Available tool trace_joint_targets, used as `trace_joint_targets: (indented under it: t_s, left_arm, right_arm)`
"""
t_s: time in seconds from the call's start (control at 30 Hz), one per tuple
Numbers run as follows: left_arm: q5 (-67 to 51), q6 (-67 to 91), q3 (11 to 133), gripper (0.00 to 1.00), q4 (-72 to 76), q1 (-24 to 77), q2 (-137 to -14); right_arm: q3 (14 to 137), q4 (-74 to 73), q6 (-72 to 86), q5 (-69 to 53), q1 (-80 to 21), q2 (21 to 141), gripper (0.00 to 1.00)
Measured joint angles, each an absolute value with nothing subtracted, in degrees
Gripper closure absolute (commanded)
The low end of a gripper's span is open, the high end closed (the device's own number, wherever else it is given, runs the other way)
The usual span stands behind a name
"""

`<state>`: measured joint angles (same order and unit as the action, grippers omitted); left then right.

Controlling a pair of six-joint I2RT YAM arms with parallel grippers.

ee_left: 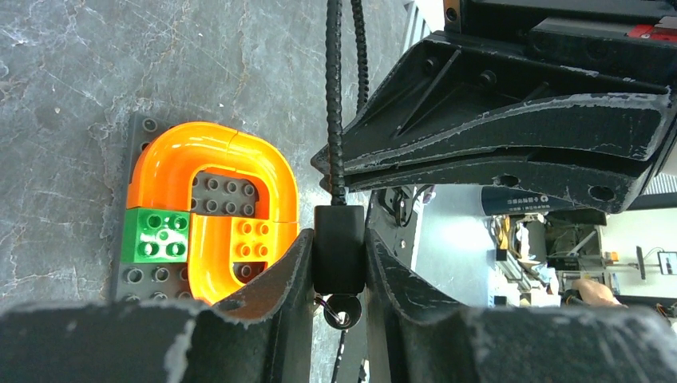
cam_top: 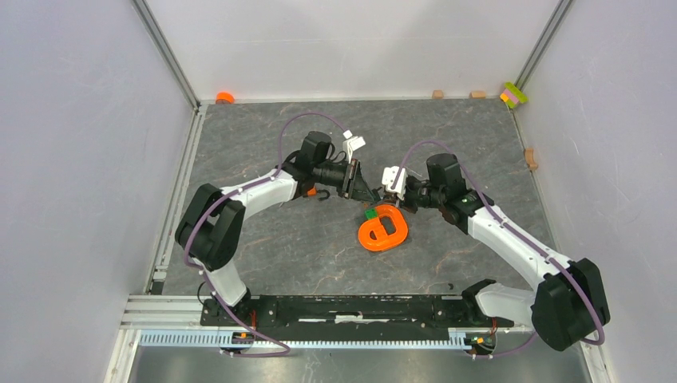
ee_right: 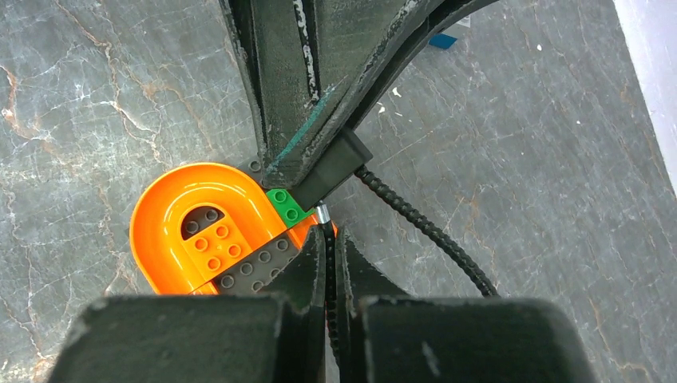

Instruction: Unlock with the key

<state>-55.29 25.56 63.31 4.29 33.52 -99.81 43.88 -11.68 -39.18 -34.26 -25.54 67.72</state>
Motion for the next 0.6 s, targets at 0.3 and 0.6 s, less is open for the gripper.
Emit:
trace_joint_targets:
  t_s: [0.3,0.6]
  left_arm:
    - [-55.61,25.41,63.53,0.98,3.92,33.34,-99.72]
    - [-56.84,22.9,67.4,0.98,-2.07,33.54,-100.73]
  right_arm:
    - [44.38,-12.38,-40.66,-34.65,-25.43,67.79,1.0]
    - [44.93,-12.51,-45.17,-34.74,-25.45,67.92,1.0]
